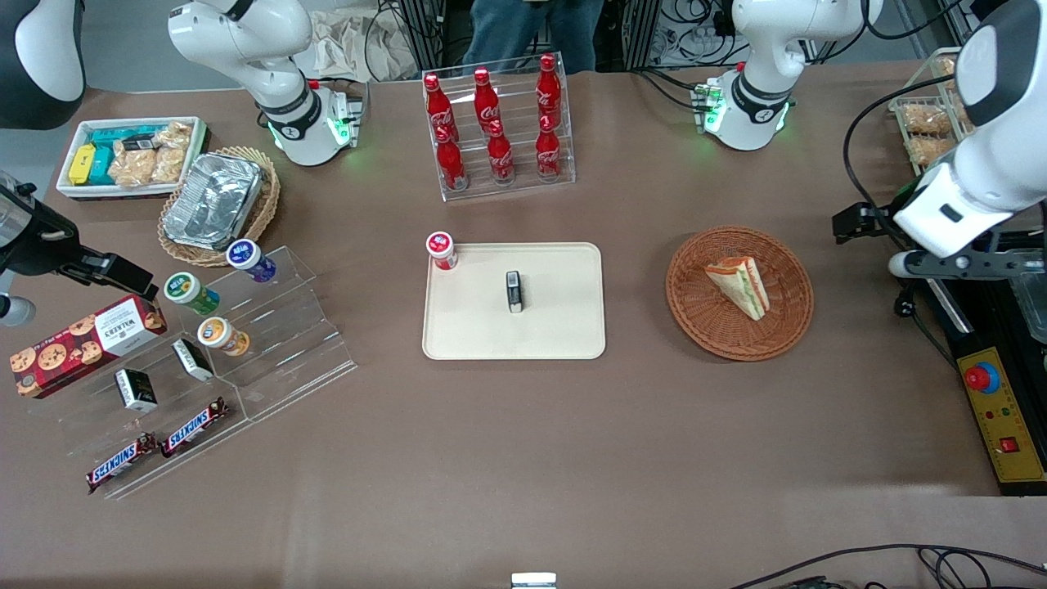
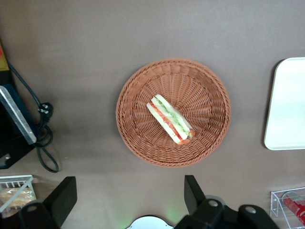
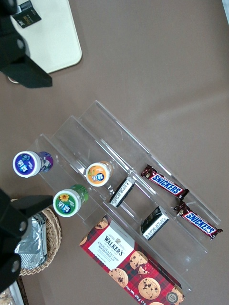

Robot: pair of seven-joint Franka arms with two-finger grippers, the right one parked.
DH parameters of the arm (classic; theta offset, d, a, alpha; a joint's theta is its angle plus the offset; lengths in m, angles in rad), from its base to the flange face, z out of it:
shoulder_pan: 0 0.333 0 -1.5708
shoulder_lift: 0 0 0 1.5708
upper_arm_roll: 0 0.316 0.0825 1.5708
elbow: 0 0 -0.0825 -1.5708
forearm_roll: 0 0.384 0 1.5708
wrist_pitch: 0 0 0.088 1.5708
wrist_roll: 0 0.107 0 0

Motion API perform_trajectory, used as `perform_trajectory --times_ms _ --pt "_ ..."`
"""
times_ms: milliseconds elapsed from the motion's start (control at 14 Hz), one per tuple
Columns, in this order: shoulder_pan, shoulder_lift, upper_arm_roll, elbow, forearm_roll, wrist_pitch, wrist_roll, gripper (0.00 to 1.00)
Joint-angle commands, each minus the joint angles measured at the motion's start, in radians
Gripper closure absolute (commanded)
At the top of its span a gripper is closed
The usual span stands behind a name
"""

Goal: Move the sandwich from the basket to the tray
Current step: 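Move the left gripper over the sandwich in the wicker basket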

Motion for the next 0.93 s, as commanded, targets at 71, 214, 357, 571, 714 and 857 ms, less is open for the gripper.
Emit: perform_trajectory --times_ms 71,214,357,571,714,857 --pt "-0.005 -0.167 -0.001 -0.317 -0.037 0.233 -0.052 0.0" --pt "-0.006 -0.201 -0.007 -0.441 -0.039 0.353 -0.09 0.0" --pt "-0.008 -0.199 -0.032 -0.498 -0.039 0.424 -0.145 0.0" --pt "-0.008 -0.138 -0.044 -0.511 -0.044 0.432 -0.164 0.0" --pt "-0.008 -0.104 -0.044 -0.526 -0.1 0.447 -0.172 0.0" --pt "-0.008 -0.08 -0.046 -0.528 -0.119 0.474 -0.268 0.0"
